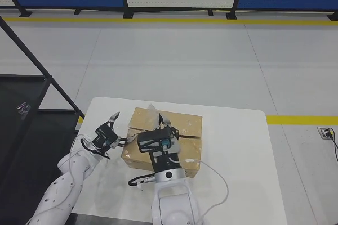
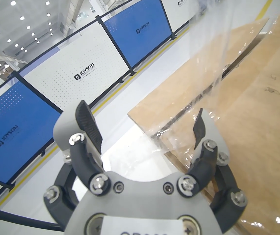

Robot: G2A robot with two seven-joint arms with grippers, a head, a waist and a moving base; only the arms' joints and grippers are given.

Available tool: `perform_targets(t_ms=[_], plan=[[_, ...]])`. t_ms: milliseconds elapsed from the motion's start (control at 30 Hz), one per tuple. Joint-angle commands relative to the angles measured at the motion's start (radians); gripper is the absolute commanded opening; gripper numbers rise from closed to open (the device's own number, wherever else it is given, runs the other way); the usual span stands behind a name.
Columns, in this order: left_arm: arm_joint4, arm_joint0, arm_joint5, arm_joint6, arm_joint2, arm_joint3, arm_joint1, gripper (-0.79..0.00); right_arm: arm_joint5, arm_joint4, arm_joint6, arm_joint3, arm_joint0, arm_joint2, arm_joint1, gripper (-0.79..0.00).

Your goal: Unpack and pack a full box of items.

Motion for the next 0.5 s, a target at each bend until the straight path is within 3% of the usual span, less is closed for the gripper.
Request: perform_targets(t_ms=[0,467], plan=[[-0.007,-0.004,-0.004,-0.001,0.003,0.001,-0.001,0.0,0.008,-0.018,0.025,0.014,0.006,0.011,-0.003,-0.785],[-0.028,-0.033,-0.066,0.009,0.023,-0.012,-0.003,0.0,0.017,-0.07,0.151,0.099,0.041,0.114,-0.02,-0.785]])
